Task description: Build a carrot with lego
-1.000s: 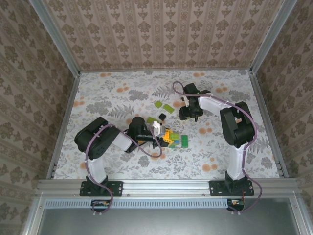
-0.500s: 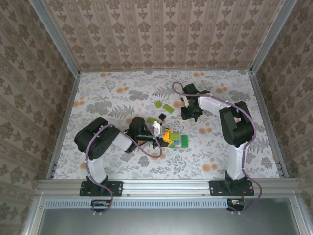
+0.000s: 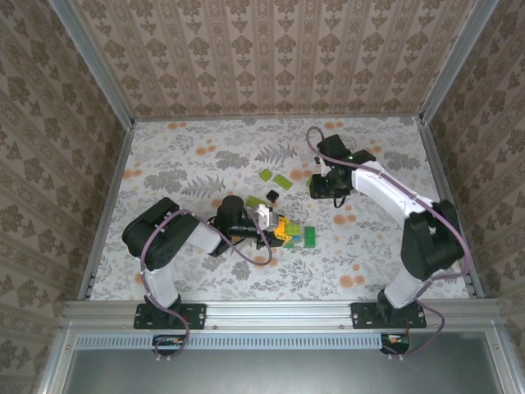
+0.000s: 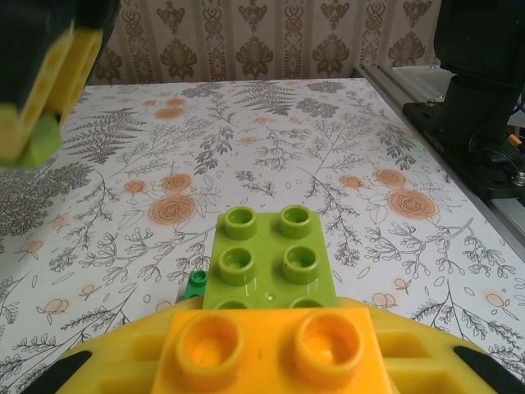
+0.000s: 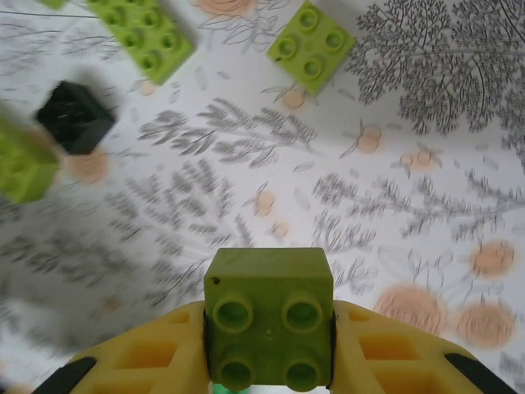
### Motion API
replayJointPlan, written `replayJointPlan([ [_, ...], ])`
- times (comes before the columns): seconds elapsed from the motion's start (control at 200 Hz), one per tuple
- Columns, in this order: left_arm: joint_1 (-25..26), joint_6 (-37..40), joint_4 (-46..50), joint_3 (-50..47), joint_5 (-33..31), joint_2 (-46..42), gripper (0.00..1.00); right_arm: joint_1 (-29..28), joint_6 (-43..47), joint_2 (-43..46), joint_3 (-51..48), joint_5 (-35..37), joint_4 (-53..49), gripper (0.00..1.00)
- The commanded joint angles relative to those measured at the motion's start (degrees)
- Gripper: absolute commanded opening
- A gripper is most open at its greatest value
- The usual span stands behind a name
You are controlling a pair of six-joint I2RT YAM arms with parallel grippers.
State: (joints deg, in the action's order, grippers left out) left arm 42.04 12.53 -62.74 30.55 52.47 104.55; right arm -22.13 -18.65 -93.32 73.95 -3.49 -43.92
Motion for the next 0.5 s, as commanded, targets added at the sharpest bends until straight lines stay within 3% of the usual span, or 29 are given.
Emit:
replayJointPlan([
  [0.0,0.31,1.75,2.15,-0.16,-1.70,-0.65,0.25,-2.20,-5.42,4.71,-1.35,-2.09,-5.51,0.25],
  [0.19,0.32,1.70,1.83,-0.66,-2.23,-1.10,0.23,-6.52,-10.43,8.88,-2.44,-5.35,-7.36,0.24],
  [0.495,0.38,1.99,1.81,-0.75,-3.19,-0.93,0.18,-11.15,-17.12,11.53,-6.51,-4.87,-6.80,0.22],
])
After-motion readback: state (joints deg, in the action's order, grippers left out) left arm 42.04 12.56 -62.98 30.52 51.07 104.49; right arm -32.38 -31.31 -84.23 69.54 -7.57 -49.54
